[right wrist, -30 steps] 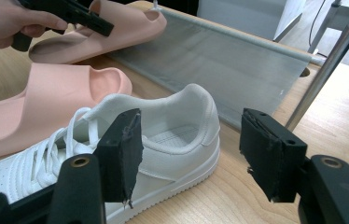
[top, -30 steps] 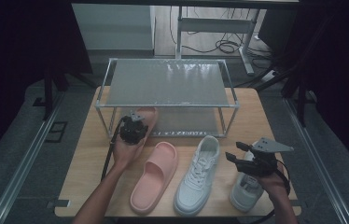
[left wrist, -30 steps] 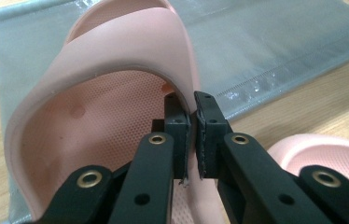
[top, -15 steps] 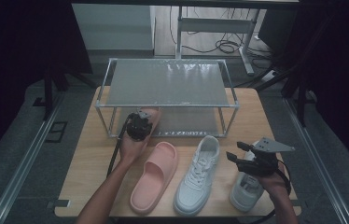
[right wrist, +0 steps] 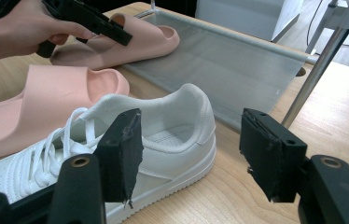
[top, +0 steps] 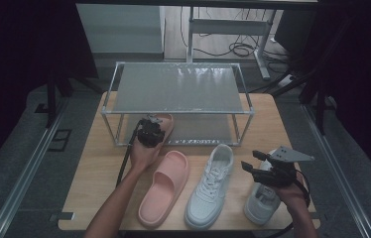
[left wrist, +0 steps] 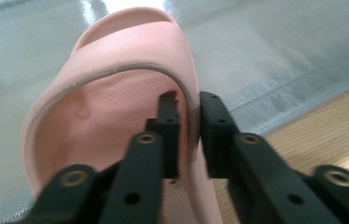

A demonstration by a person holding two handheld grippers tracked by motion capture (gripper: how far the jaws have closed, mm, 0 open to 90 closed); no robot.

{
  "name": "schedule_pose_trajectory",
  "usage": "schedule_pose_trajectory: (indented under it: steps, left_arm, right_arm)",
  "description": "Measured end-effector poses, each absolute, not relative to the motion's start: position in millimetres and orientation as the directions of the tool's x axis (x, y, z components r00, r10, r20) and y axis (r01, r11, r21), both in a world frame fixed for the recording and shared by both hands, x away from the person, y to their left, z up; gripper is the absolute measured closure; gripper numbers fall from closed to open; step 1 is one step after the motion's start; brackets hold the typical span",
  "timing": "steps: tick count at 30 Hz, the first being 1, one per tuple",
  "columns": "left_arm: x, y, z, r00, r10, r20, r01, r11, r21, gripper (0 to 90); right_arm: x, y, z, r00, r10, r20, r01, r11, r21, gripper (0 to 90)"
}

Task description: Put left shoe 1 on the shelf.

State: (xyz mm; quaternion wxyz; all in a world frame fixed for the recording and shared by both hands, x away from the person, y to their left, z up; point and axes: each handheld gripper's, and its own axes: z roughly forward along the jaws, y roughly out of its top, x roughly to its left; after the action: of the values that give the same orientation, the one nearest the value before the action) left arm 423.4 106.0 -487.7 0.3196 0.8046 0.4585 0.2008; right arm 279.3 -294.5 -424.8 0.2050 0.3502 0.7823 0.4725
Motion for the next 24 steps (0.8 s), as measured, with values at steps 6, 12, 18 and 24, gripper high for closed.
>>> schedule_pose_trajectory:
  steps: [6, 12, 18, 24]
  left_arm:
    - [400, 111, -476, 0.441, 0.898, -0.013, 0.635, -0.301, 0.711, 54.5]
    - [377, 127, -469, 0.464, 0.885, -0.032, 0.616, -0.297, 0.729, 50.3]
    - [338, 152, -465, 0.505, 0.861, -0.061, 0.586, -0.290, 0.757, 59.5]
    - [312, 164, -466, 0.521, 0.852, -0.051, 0.568, -0.302, 0.766, 80.3]
  right_arm:
    - [279, -295, -424, -0.669, 0.744, 0.008, 0.356, 0.310, 0.882, 39.9]
    - [278, -294, -424, -0.668, 0.744, 0.006, 0.352, 0.310, 0.883, 39.9]
    - [278, -295, -423, -0.665, 0.747, 0.007, 0.355, 0.308, 0.883, 39.9]
    - [278, -294, -423, -0.664, 0.748, 0.005, 0.354, 0.309, 0.883, 39.9]
